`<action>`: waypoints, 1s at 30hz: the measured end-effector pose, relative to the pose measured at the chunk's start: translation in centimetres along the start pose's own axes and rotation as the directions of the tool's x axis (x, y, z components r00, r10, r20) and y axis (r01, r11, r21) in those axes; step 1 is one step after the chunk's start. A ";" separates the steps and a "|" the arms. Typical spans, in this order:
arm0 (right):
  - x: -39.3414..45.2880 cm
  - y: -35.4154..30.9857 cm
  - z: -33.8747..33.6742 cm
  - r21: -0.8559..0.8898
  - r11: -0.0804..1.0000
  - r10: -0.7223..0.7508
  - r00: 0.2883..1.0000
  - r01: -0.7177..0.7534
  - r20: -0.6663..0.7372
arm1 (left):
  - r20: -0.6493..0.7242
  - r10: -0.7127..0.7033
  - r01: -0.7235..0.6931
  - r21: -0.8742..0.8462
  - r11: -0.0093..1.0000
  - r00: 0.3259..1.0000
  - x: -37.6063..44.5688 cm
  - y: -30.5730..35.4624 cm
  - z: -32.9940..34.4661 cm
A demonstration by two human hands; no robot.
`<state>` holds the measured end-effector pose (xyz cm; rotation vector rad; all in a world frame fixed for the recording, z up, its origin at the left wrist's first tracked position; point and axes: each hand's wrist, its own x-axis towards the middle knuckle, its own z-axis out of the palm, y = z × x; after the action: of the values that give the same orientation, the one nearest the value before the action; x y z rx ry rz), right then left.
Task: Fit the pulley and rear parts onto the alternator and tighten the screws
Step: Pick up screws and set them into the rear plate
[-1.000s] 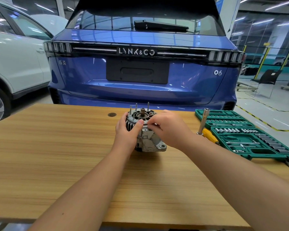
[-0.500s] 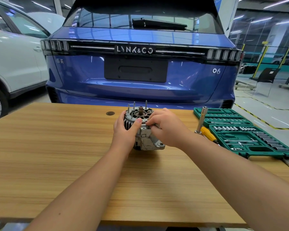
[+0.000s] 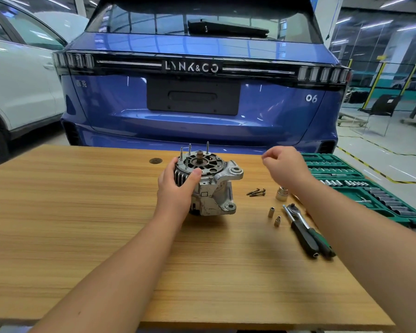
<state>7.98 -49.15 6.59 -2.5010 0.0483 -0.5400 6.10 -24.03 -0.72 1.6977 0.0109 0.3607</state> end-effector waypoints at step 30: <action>2.5 4.7 6.3 -0.605 0.792 0.230 0.875 0.087 0.426 | 0.000 -0.027 0.027 0.009 1.000 1.000 -0.3 0.2 0.3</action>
<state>13.11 -50.10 0.18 -3.1818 0.1501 0.2025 5.81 -24.43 -0.66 1.7048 0.0350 0.3405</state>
